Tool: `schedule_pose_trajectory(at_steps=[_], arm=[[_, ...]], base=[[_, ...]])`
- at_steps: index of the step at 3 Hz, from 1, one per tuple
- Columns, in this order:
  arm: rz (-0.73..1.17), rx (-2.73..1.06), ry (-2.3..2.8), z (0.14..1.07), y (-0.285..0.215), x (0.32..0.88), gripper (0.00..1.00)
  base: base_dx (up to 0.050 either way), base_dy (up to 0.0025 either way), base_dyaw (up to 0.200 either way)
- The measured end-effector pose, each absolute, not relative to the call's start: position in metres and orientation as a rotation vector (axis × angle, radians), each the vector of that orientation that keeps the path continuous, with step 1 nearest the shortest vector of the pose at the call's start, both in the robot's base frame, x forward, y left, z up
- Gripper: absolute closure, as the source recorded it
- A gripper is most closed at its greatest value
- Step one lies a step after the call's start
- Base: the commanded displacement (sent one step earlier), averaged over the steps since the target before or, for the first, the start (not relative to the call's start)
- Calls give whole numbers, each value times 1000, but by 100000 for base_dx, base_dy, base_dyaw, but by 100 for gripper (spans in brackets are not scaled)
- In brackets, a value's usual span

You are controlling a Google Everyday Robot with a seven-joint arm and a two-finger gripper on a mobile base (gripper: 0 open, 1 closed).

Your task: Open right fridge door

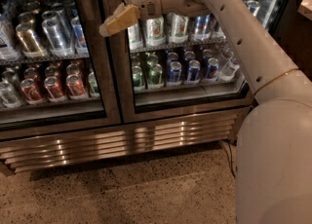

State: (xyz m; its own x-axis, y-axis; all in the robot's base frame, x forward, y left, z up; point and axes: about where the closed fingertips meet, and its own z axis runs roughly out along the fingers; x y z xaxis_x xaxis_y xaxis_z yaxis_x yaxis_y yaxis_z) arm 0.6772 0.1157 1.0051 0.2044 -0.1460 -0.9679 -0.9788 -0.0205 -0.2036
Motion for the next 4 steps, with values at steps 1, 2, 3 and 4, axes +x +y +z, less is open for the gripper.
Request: schedule_pose_trajectory(at_steps=[1, 2, 3, 4], arm=[[985, -1411, 1157, 1005, 116, 677, 19], [985, -1411, 1157, 1005, 116, 677, 42], [985, -1411, 1157, 1005, 116, 677, 64], [985, -1411, 1157, 1005, 116, 677, 89]], base=[[0, 0, 0], [0, 0, 0], [0, 0, 0], [0, 0, 0]])
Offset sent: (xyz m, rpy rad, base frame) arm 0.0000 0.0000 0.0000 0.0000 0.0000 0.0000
